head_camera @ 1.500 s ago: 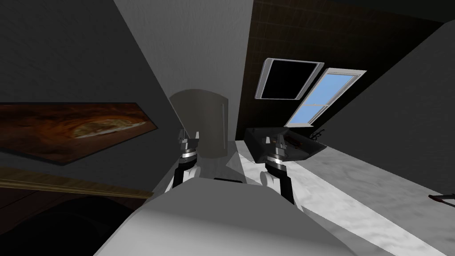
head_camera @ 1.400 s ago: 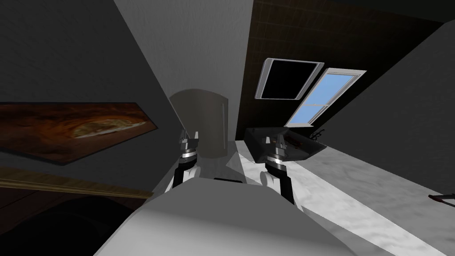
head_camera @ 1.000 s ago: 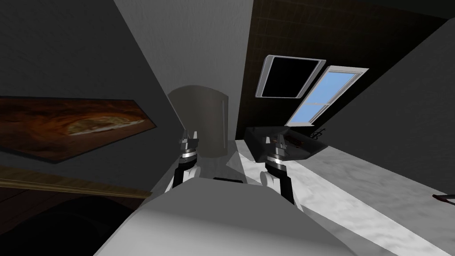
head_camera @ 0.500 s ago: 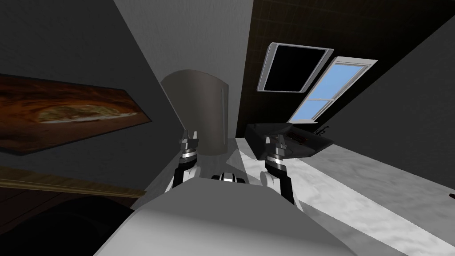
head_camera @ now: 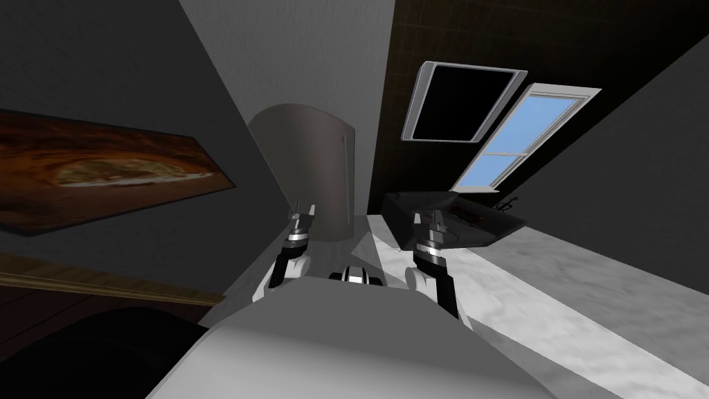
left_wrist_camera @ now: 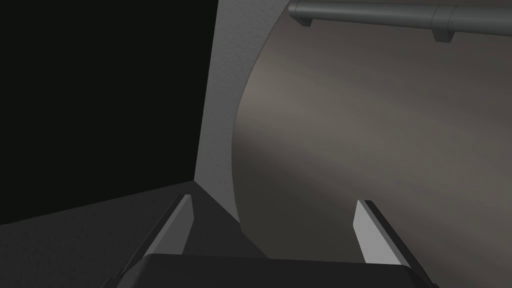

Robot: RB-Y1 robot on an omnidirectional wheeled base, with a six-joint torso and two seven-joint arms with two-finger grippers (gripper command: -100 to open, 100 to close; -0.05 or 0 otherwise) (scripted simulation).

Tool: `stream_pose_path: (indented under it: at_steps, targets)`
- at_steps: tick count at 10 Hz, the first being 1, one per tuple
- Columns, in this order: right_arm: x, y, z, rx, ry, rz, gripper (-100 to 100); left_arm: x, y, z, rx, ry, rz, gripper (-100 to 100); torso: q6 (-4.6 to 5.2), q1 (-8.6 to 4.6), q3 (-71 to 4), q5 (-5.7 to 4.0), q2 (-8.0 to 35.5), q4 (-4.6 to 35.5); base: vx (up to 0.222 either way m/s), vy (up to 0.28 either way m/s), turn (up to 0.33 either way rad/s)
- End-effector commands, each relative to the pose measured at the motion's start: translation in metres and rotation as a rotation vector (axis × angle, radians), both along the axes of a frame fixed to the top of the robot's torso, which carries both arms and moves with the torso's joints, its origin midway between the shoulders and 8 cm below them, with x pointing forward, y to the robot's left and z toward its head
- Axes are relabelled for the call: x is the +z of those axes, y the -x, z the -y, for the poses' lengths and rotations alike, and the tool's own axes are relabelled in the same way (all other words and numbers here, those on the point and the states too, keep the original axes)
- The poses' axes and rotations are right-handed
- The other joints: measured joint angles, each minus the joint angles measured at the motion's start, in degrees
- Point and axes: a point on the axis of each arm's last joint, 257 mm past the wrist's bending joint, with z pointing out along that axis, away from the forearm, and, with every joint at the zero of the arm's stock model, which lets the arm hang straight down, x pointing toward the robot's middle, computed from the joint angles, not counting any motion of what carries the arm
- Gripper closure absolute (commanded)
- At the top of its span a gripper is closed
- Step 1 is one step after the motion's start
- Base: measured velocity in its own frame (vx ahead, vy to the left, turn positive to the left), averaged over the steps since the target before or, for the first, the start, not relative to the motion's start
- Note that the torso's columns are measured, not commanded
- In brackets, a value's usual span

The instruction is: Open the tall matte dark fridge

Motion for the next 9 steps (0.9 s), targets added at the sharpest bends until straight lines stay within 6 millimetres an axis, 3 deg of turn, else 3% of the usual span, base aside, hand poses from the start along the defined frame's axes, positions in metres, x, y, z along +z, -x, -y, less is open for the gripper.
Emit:
stream_pose_path:
  at_steps: [1, 3, 9]
  targets:
    - [0.0, 0.0, 0.0, 0.0, 0.0, 0.0, 0, -0.012, -0.025, 0.001, -0.045, -0.008, -0.046, -100, 0.0, 0.04, 0.0, 0.01, 0.0, 0.0, 0.023, -0.084, 0.045]
    - [0.0, 0.0, 0.0, 0.0, 0.0, 0.0, 0, -0.016, -0.037, 0.0, -0.059, -0.004, -0.063, -100, 0.0, 0.04, 0.0, 0.01, 0.01, 0.01, 0.032, -0.083, 0.039]
    - [0.0, 0.0, 0.0, 0.0, 0.0, 0.0, 0, -0.036, -0.101, -0.013, -0.117, 0.061, -0.164, -100, -0.01, 0.17, 0.03, 0.04, 0.07, 0.02, 0.035, -0.097, 0.049]
